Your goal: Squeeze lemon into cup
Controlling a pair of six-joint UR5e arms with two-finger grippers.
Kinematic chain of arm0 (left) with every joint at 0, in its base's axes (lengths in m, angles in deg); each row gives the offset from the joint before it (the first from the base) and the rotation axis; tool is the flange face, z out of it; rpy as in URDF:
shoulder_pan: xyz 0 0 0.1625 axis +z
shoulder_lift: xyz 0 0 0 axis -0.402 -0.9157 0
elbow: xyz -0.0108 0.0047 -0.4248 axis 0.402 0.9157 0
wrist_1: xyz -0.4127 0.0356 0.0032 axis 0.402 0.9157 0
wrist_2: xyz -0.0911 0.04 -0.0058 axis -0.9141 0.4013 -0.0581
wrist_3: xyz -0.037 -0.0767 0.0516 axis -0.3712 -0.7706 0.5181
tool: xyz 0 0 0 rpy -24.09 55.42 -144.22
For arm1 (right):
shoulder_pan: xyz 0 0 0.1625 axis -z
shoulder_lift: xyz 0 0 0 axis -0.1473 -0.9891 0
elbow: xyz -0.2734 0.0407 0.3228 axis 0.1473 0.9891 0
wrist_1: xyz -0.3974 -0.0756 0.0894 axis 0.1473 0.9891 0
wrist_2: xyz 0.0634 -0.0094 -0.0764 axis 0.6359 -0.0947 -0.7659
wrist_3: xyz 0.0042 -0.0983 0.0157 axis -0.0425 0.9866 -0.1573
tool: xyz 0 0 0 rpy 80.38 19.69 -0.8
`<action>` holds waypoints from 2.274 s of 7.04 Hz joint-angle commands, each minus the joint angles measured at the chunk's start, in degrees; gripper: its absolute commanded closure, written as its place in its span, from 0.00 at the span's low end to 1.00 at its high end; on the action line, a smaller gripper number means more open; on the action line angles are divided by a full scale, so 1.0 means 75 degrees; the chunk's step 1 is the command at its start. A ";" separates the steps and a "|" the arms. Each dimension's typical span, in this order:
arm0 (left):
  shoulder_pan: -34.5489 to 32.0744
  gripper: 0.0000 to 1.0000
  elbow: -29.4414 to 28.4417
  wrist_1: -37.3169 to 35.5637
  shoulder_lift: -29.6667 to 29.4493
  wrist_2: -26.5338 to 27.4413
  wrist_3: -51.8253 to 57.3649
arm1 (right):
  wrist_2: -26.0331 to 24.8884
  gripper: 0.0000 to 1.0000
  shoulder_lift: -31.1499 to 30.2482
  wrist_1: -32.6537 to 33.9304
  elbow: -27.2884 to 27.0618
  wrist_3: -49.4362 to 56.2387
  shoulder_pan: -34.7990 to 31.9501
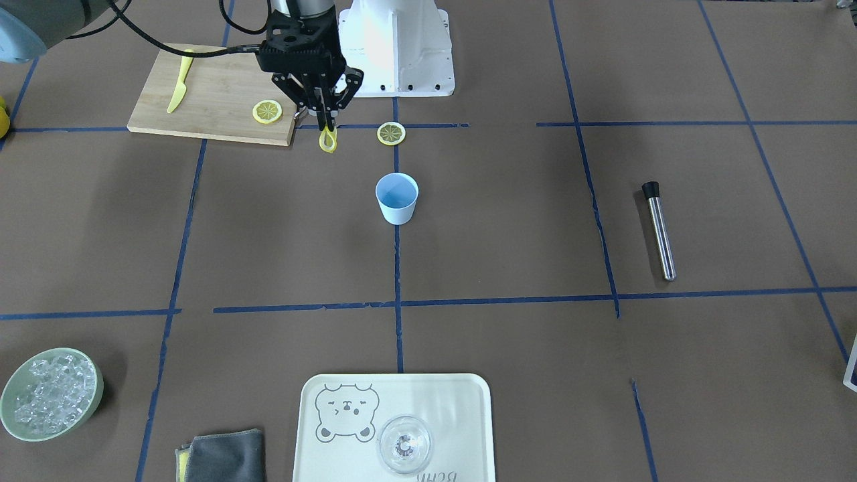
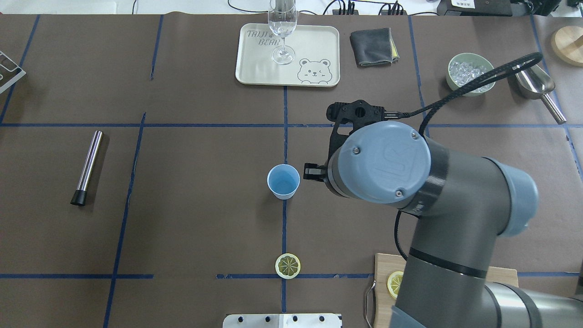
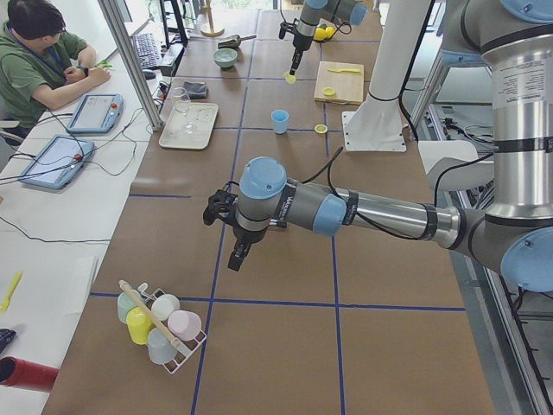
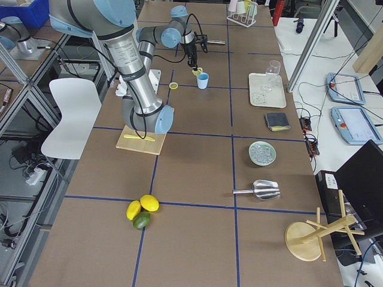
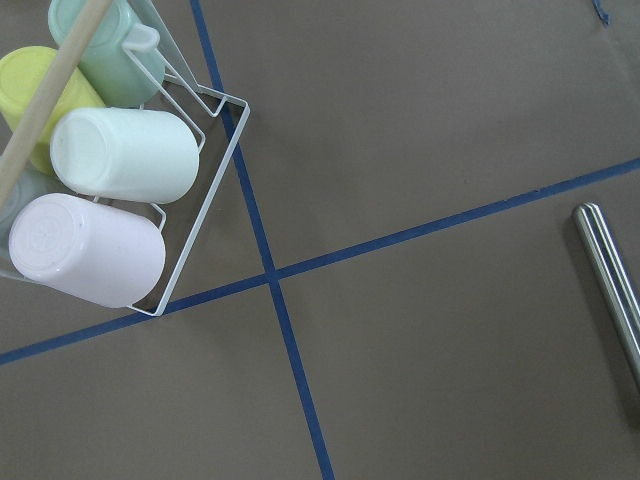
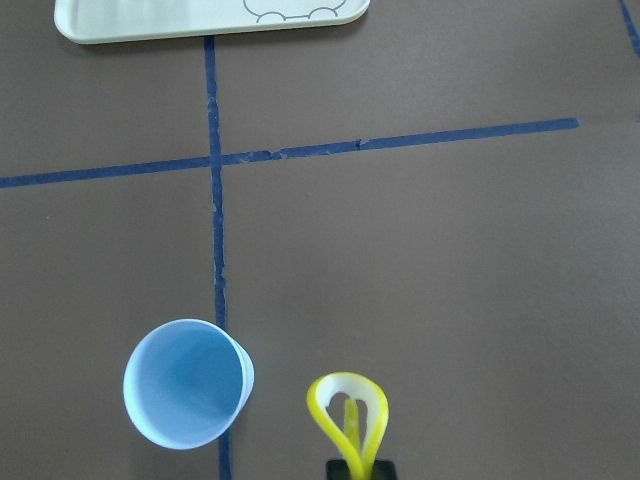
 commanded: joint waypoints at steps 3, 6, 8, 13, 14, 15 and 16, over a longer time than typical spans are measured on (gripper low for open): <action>0.0000 0.00 -0.0012 0.0000 0.0024 0.0000 0.0006 | -0.0015 1.00 0.1420 -0.1061 0.2707 -0.0104 0.0012; 0.0012 0.00 -0.0024 0.0000 0.0024 -0.0012 -0.0006 | -0.0003 0.79 0.1340 -0.1408 0.3021 -0.0092 0.0106; 0.0012 0.00 -0.0024 0.0000 0.0024 -0.0012 -0.0006 | -0.0015 0.00 0.1329 -0.1408 0.3010 -0.0092 0.0165; 0.0024 0.00 -0.0036 0.0023 -0.0046 0.0000 -0.0018 | 0.0870 0.00 0.0372 -0.1385 0.1527 0.1191 -0.0440; 0.0117 0.00 -0.0071 0.0012 -0.0093 0.0070 -0.0030 | 0.1502 0.00 0.0112 -0.1385 0.1359 0.2102 -0.1036; 0.0117 0.00 0.0010 0.0012 -0.0152 0.0070 -0.0064 | 0.2042 0.00 -0.0180 -0.1408 0.1346 0.3178 -0.1715; 0.0117 0.00 0.0011 0.0035 -0.0419 0.0047 -0.0088 | 0.2709 0.00 -0.0659 -0.1443 0.1334 0.4442 -0.2511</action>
